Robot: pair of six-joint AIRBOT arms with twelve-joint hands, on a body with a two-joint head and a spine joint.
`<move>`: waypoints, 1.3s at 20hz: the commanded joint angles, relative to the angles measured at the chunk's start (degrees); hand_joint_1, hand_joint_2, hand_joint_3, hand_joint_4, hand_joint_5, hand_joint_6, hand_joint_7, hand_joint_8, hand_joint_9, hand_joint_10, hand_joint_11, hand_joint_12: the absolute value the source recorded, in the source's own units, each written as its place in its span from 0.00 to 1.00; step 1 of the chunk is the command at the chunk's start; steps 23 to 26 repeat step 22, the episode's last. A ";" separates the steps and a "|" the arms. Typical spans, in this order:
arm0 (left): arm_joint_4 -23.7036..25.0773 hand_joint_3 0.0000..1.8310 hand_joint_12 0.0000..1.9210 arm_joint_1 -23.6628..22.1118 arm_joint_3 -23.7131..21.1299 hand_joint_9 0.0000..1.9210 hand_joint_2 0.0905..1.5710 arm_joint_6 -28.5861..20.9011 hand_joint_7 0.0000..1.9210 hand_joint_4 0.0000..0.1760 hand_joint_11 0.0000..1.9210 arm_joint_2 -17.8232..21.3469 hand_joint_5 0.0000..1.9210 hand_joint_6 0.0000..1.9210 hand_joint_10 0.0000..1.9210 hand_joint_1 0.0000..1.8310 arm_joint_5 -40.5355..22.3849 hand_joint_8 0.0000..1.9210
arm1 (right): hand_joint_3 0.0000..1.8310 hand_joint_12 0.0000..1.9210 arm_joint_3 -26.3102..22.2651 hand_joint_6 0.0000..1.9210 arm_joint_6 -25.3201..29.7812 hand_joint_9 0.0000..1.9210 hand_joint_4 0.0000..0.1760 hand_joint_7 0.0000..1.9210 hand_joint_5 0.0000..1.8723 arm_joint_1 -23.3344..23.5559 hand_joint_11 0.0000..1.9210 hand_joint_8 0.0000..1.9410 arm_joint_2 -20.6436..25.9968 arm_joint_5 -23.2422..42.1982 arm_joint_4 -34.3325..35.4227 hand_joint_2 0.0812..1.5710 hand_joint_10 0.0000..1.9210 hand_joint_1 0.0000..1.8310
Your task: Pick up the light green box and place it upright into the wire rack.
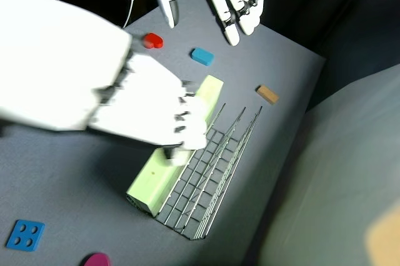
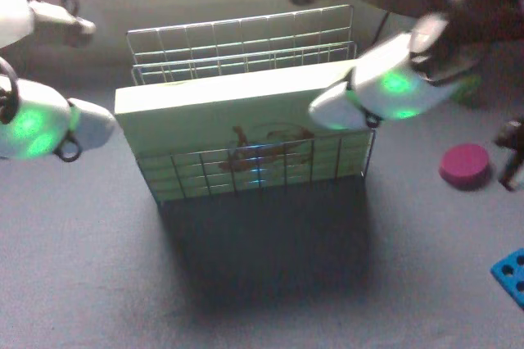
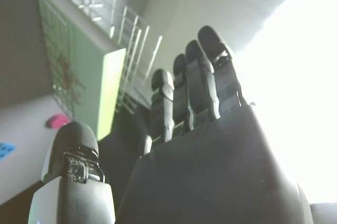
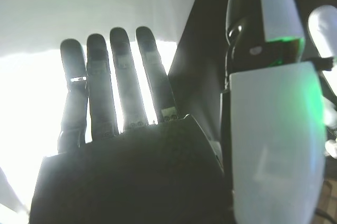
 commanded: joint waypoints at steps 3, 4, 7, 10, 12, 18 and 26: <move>4.75 0.00 0.47 -0.31 -1.01 0.21 0.77 -0.92 0.17 0.25 0.01 -0.55 0.20 0.01 0.01 0.12 -1.34 0.00 | 0.00 0.75 -2.68 0.09 -1.84 0.31 0.00 0.41 0.40 0.42 0.34 0.08 4.44 3.90 -3.65 0.66 0.57 0.34; 5.56 0.00 0.50 0.01 -1.45 0.30 0.76 -2.31 0.28 0.10 0.08 -0.53 0.30 0.02 0.03 0.16 -1.06 0.02 | 0.00 0.79 -3.34 0.33 -1.91 0.34 0.00 0.41 0.36 -0.25 0.41 0.26 6.31 4.18 -3.56 0.67 0.66 0.35; 6.16 0.00 0.88 0.76 -2.52 0.34 0.75 -3.90 0.37 0.00 0.32 -0.65 0.37 0.68 0.79 0.31 -0.84 0.64 | 0.00 0.99 -3.22 0.88 -1.45 0.53 0.00 0.37 0.32 -3.25 0.70 0.87 9.04 7.96 -3.74 0.69 0.99 0.42; 6.16 0.00 1.00 1.24 -2.82 0.43 0.76 -4.59 0.40 0.00 0.48 -0.66 0.36 1.00 1.00 0.34 -0.90 0.99 | 0.00 1.00 -2.24 1.00 -0.30 0.62 0.00 0.45 0.36 -4.94 0.82 1.00 9.06 8.86 -5.13 0.67 1.00 0.47; 6.15 0.00 1.00 1.27 -2.83 0.49 0.76 -4.66 0.49 0.00 0.54 -0.74 0.46 1.00 1.00 0.34 -0.96 1.00 | 0.01 1.00 -2.04 1.00 2.06 0.73 0.00 0.54 0.43 -6.27 0.89 1.00 9.05 10.00 -9.17 0.71 1.00 0.45; 6.16 0.00 1.00 1.99 -2.74 0.72 0.80 -5.56 0.71 0.00 0.76 -3.22 0.68 1.00 1.00 0.35 -0.91 1.00 | 0.00 1.00 -1.73 1.00 2.59 0.87 0.00 0.74 0.65 -6.94 0.98 1.00 9.04 11.95 -10.80 0.86 1.00 0.34; 8.54 0.00 1.00 3.16 -3.23 0.74 0.80 -9.33 0.72 0.69 0.78 -3.59 0.68 1.00 1.00 0.37 -0.85 1.00 | 0.00 1.00 -1.37 1.00 4.28 0.87 0.99 0.75 0.67 -7.22 0.98 1.00 8.99 12.68 -12.66 0.89 1.00 0.36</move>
